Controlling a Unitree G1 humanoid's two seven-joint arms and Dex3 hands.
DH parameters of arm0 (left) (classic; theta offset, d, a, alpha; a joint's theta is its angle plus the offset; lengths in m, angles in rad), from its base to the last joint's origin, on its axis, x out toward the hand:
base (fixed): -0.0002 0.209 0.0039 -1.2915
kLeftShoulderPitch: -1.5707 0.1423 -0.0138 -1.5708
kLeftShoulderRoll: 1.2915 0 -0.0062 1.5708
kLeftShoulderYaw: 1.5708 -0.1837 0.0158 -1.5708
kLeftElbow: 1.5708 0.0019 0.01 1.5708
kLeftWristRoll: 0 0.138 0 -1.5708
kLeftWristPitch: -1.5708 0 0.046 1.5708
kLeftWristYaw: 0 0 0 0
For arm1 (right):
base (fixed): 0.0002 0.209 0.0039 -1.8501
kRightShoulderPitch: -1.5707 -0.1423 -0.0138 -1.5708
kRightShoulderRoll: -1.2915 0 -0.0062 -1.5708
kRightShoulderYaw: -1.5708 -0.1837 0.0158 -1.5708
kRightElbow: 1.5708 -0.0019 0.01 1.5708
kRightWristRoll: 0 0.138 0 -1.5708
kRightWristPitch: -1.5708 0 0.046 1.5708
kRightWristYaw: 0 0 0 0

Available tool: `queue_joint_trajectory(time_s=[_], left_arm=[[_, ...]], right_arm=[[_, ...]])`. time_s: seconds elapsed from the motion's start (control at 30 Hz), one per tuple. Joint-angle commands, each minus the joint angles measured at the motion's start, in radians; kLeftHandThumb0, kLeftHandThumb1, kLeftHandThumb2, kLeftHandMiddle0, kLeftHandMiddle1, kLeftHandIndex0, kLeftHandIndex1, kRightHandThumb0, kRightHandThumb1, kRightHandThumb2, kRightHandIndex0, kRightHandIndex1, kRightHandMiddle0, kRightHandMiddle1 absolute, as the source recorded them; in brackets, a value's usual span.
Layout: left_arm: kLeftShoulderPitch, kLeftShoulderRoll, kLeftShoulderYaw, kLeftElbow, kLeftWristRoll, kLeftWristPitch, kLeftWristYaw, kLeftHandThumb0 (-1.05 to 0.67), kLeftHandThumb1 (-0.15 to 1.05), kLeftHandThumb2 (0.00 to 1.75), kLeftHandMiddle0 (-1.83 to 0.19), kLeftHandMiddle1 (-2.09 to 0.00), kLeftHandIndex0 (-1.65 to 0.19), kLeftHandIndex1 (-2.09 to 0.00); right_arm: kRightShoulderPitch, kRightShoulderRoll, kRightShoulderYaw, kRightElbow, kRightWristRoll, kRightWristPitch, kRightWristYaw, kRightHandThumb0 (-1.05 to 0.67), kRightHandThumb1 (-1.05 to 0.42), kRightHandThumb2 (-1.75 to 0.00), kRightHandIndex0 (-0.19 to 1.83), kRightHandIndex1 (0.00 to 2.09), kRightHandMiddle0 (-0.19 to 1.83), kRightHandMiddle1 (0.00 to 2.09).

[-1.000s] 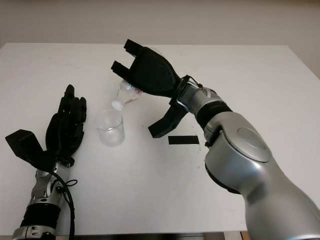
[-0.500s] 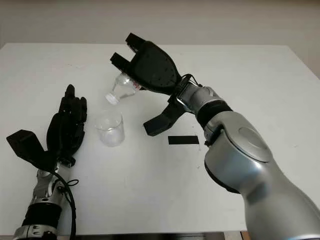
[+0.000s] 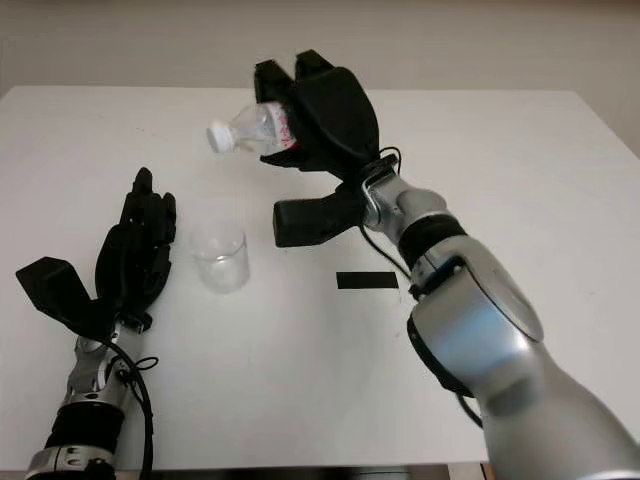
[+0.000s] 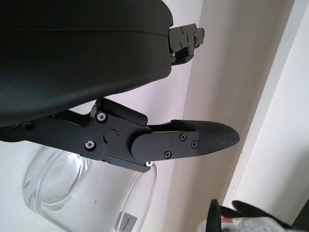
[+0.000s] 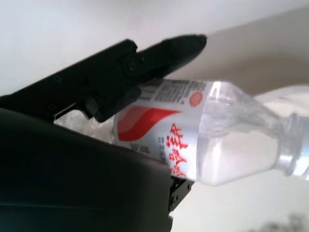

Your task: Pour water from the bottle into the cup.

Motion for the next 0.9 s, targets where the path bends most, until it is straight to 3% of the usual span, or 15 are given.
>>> queue_joint_trajectory(time_s=[0.0, 0.13, 0.37, 0.63, 0.77, 0.87], left_arm=[[0.019, 0.000, 0.001, 0.007, -0.005, 0.007, -0.009, -0.70, 1.05, 0.43, 0.14, -0.05, 0.14, -0.06], [0.022, 0.002, 0.002, 0.000, 0.002, 0.011, -0.003, -0.70, 1.05, 0.43, 0.13, -0.06, 0.14, -0.06], [0.017, 0.006, 0.002, 0.002, -0.004, 0.019, -0.019, -0.70, 1.05, 0.44, 0.14, -0.05, 0.16, -0.05], [0.009, 0.008, 0.001, 0.010, -0.002, 0.024, -0.022, -0.71, 1.05, 0.43, 0.15, -0.05, 0.16, -0.05], [0.012, 0.005, 0.001, 0.004, -0.007, 0.031, -0.023, -0.71, 1.05, 0.43, 0.15, -0.05, 0.16, -0.05], [0.013, 0.002, 0.001, 0.005, -0.005, 0.030, -0.018, -0.72, 1.05, 0.42, 0.14, -0.06, 0.15, -0.05]], right_arm=[[0.044, 0.019, -0.096, -0.027, 0.104, -0.024, 0.103, -0.38, -1.05, -0.31, 1.47, 2.09, 1.05, 2.09], [0.139, 0.045, -0.246, -0.077, 0.295, -0.068, 0.305, -0.34, -1.05, -0.36, 1.39, 2.09, 1.05, 2.09], [0.285, 0.071, -0.401, -0.212, 0.495, -0.011, 0.527, -0.34, -1.05, -0.39, 1.31, 2.09, 0.92, 2.09], [0.449, 0.091, -0.494, -0.515, 0.647, 0.211, 0.680, -0.36, -1.05, -0.40, 1.20, 2.09, 0.76, 2.09], [0.540, 0.091, -0.517, -0.752, 0.698, 0.413, 0.704, -0.39, -1.05, -0.40, 1.26, 2.09, 0.77, 2.09], [0.599, 0.090, -0.527, -0.931, 0.728, 0.576, 0.702, -0.39, -1.05, -0.40, 1.32, 2.09, 0.89, 2.09]])
